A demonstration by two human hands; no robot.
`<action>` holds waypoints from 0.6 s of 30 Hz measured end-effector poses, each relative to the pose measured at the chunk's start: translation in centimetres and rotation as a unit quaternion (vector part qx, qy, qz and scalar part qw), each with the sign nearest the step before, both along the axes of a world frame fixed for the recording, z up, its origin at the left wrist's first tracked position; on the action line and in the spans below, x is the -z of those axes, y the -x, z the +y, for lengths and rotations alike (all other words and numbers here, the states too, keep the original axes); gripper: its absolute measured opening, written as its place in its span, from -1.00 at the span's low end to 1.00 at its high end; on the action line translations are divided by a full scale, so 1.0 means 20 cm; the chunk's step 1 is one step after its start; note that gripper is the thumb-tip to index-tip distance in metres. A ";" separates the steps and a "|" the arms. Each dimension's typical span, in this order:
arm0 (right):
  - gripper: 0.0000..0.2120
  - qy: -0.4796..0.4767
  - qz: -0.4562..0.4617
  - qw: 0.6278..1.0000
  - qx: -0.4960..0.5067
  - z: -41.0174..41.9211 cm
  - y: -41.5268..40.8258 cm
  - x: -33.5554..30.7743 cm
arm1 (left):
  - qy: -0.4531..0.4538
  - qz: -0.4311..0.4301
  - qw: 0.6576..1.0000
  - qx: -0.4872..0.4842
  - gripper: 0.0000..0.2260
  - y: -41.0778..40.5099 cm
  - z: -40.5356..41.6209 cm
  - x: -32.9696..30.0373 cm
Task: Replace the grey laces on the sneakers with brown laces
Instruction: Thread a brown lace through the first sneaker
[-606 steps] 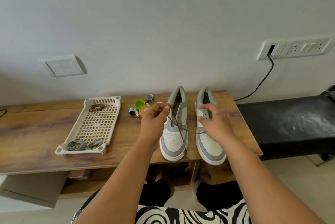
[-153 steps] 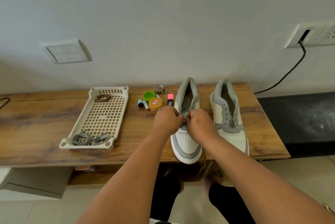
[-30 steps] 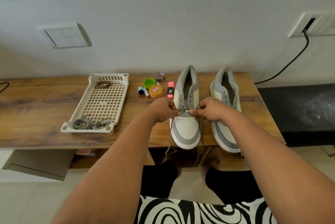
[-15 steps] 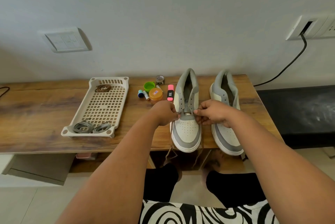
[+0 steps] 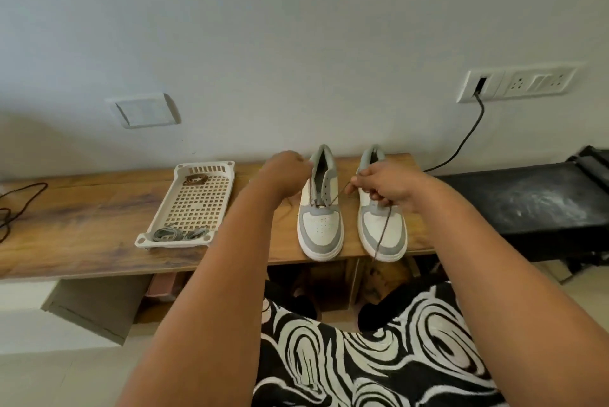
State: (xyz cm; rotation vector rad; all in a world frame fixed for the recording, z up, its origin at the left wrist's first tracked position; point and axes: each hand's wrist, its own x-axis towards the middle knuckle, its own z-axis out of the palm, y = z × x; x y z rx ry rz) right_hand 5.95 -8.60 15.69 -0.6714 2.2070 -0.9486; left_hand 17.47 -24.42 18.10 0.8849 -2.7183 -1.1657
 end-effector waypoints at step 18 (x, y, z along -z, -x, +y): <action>-0.91 -0.008 0.458 0.888 -0.034 0.23 -0.22 -1.19 | 0.445 0.139 0.885 0.016 -0.83 -0.17 0.21 -0.95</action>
